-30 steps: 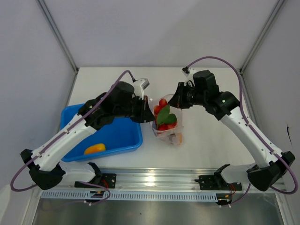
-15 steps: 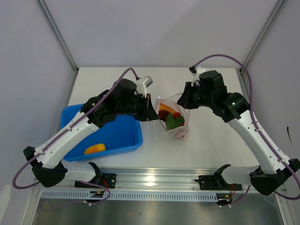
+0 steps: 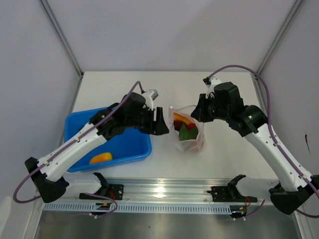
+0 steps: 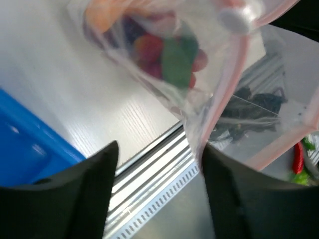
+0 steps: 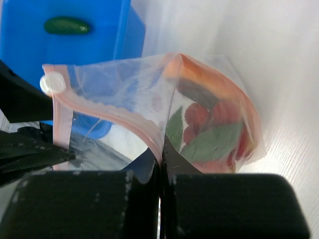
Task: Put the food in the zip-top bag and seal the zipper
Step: Place the fake fruit in the zipper food storage bag, then pick up the fake vegetable from the bin.
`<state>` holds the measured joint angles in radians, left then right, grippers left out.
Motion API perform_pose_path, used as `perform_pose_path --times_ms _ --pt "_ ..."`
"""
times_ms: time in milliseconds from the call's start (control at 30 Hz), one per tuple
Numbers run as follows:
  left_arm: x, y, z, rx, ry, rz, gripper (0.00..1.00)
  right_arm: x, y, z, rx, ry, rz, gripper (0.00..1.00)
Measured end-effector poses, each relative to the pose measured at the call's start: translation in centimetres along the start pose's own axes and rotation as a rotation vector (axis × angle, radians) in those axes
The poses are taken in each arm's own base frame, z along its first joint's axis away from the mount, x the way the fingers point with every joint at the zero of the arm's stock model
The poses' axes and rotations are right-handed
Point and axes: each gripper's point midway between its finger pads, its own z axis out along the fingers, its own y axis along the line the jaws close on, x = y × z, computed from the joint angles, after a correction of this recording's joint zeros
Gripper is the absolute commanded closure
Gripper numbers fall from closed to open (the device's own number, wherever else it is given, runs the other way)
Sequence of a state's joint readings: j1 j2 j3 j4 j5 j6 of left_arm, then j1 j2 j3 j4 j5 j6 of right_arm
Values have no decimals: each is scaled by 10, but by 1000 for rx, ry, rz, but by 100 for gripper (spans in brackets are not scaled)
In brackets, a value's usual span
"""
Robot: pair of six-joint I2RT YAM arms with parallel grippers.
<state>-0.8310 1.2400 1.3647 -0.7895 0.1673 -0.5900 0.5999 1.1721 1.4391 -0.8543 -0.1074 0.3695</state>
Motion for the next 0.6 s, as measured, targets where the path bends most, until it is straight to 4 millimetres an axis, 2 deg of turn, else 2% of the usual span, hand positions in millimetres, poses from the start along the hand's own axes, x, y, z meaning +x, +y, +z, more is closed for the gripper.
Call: perform_pose_path --times_ms 33,100,133,200,267,367,500,600 --pt "4 7 1 -18 -2 -11 15 3 -1 2 0 8 1 100" --pt "6 18 -4 -43 -31 -20 8 6 -3 5 3 14 1 100" --pt "4 22 -10 -48 -59 -22 1 6 -3 5 4 14 0 100" --pt "-5 25 -29 -52 -132 -29 1 6 -4 6 7 11 -4 100" --pt "-21 29 -53 -52 -235 -41 0 7 -6 7 14 10 -6 100" --pt "-44 45 -83 -105 -366 -81 1 9 -8 10 22 15 -9 100" --pt "-62 92 -104 -277 -460 -216 1 9 -9 10 23 13 -20 100" --pt "-56 135 -100 -402 -453 -338 0 9 -10 11 24 13 -30 100"
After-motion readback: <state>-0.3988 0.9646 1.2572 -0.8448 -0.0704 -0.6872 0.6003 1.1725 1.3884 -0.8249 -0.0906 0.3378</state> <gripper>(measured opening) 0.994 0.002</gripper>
